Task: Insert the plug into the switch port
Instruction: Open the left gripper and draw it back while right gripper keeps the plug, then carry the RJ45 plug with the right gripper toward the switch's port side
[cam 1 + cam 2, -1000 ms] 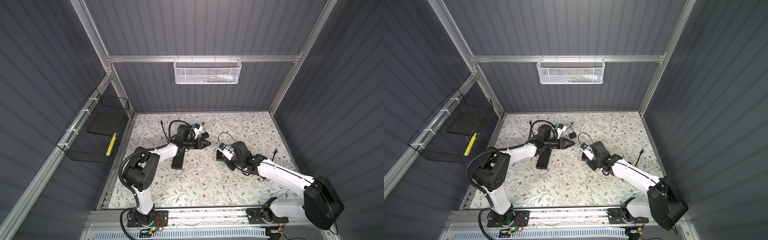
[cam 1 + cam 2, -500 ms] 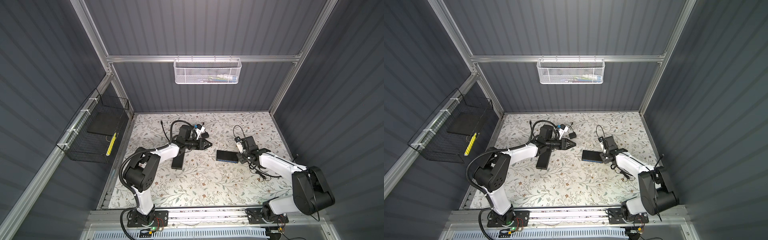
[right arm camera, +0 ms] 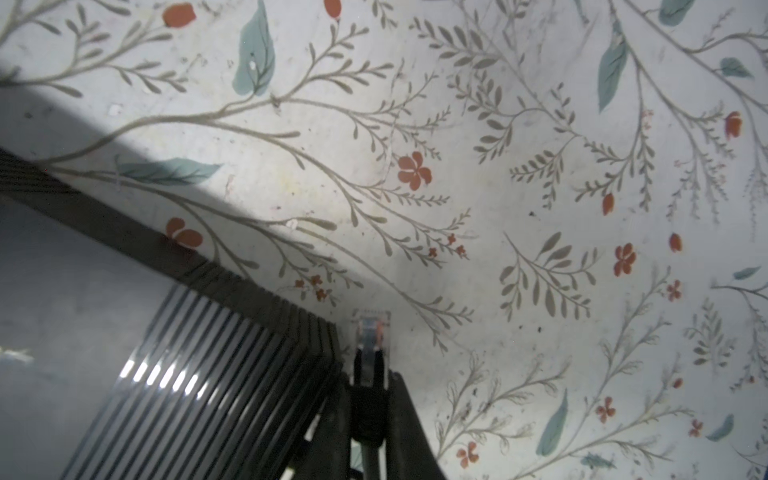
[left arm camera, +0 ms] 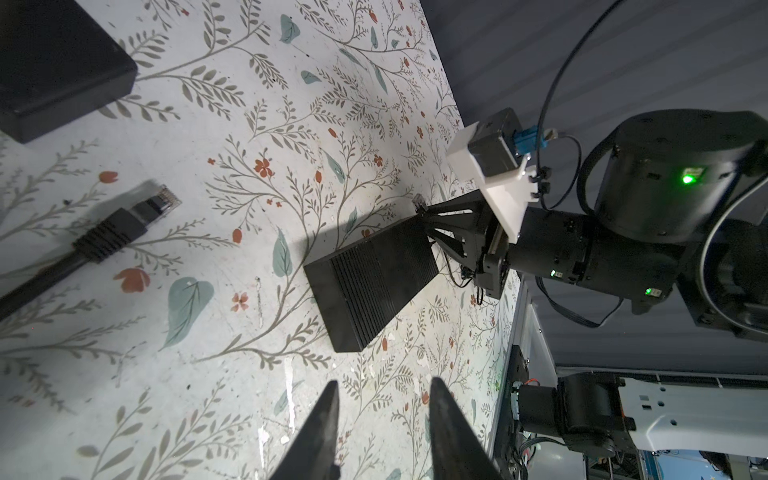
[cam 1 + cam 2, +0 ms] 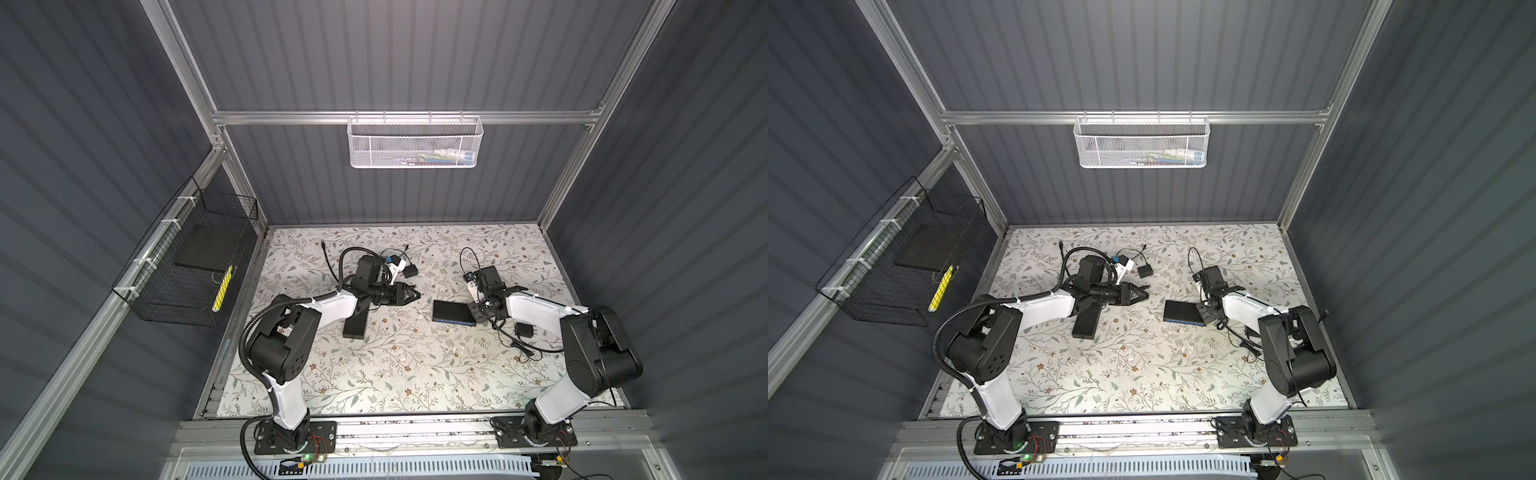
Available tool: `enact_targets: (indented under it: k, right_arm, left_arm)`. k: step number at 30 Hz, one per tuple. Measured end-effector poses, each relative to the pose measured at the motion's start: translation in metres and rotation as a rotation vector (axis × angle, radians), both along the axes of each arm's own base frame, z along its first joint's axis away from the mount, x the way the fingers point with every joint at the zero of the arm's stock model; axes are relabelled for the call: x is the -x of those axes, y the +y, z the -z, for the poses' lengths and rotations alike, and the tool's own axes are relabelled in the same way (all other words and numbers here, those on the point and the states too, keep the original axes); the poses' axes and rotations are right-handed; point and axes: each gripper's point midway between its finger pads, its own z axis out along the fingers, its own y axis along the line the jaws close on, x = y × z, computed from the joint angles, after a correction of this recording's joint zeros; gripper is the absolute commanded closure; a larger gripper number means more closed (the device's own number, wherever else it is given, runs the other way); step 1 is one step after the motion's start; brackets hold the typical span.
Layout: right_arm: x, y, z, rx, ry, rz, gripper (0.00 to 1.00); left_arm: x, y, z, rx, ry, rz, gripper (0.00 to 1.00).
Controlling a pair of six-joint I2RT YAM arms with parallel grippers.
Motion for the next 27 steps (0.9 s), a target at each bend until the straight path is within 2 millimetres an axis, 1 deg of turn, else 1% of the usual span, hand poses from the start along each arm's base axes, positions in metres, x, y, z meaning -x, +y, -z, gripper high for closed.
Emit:
enact_targets:
  k: [4, 10, 13, 17, 19, 21, 22, 24, 26, 27]
  right_arm:
    - [0.005, 0.013, 0.001, -0.015, 0.020, -0.040, 1.00]
    - [0.016, 0.051, 0.004, -0.059, 0.043, -0.171, 1.00]
    - [0.020, 0.065, 0.006, -0.076, 0.058, -0.225, 1.00]
    - [0.021, 0.074, 0.005, -0.082, 0.058, -0.272, 1.00]
    - [0.022, 0.075, 0.001, -0.079, 0.050, -0.290, 1.00]
    - [0.022, 0.078, -0.011, -0.088, 0.025, -0.316, 1.00]
    - [0.022, 0.081, -0.021, -0.103, -0.001, -0.334, 1.00]
    - [0.023, 0.090, -0.048, -0.149, -0.066, -0.377, 1.00]
    - [0.027, 0.104, -0.078, -0.204, -0.138, -0.441, 1.00]
    - [0.031, 0.112, -0.088, -0.223, -0.160, -0.474, 1.00]
  left_arm:
    - [0.000, 0.000, 0.000, -0.001, 0.002, 0.000, 0.65]
    - [0.002, 0.002, 0.004, -0.008, 0.009, -0.003, 0.65]
    - [0.004, 0.004, 0.009, -0.017, 0.015, -0.005, 0.65]
    - [0.002, 0.009, 0.013, -0.029, 0.020, -0.015, 0.66]
    - [0.001, 0.012, 0.012, -0.033, 0.013, -0.017, 0.65]
    - [-0.001, 0.015, 0.011, -0.036, 0.002, -0.020, 0.66]
    - [-0.003, 0.017, 0.012, -0.040, -0.002, -0.023, 0.66]
    - [-0.004, 0.021, 0.014, -0.051, -0.001, -0.026, 0.66]
    - [-0.006, 0.025, 0.015, -0.060, -0.002, -0.029, 0.66]
    - [-0.007, 0.025, 0.015, -0.062, -0.004, -0.031, 0.66]
